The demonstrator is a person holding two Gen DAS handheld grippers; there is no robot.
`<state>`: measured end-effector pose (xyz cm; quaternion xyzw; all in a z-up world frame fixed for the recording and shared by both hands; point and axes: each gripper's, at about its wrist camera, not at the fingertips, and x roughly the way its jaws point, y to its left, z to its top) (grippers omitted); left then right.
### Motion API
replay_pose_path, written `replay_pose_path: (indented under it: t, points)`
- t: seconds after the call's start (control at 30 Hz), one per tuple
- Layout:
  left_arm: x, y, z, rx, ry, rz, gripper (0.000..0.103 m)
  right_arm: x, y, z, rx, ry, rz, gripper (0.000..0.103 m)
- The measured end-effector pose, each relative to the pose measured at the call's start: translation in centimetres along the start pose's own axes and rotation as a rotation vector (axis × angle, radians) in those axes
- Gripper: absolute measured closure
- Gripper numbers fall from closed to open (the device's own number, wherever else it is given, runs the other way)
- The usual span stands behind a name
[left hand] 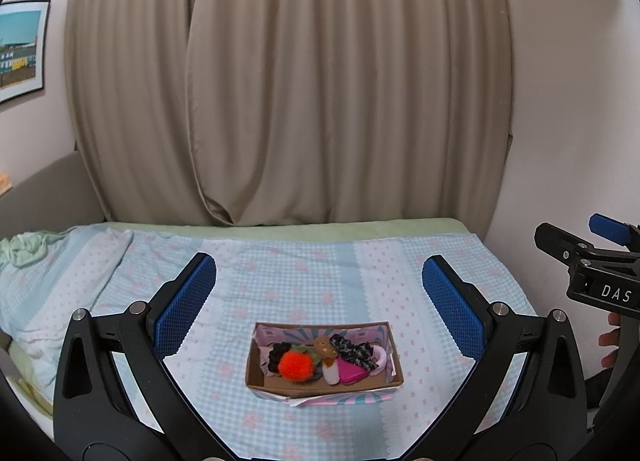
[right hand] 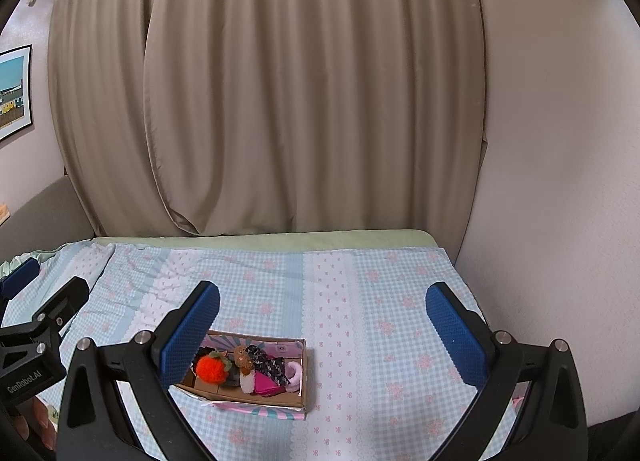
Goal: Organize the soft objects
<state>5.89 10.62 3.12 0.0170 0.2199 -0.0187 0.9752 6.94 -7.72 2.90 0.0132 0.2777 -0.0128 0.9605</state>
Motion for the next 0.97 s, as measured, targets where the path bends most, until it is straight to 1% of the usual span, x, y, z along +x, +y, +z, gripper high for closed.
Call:
replay_pose_path:
  t: [0.57,0.73,0.8,0.97]
  points:
    - [0.1,-0.1,0.0,-0.001,-0.009,0.009,0.000,0.2,0.2,0.0,0.000,0.003,-0.001,0.000]
    - [0.3,0.2,0.0,0.002,-0.030,0.037,0.000,0.2,0.2,-0.1,0.000,0.003,-0.002,0.000]
    - [0.6,0.4,0.0,0.007,-0.035,0.048,0.000,0.4,0.3,0.0,0.000,0.007,-0.004,0.000]
    - [1.4,0.8,-0.2,0.000,-0.038,0.040,0.000,1.3,0.5,0.2,0.002,0.033,-0.006,0.000]
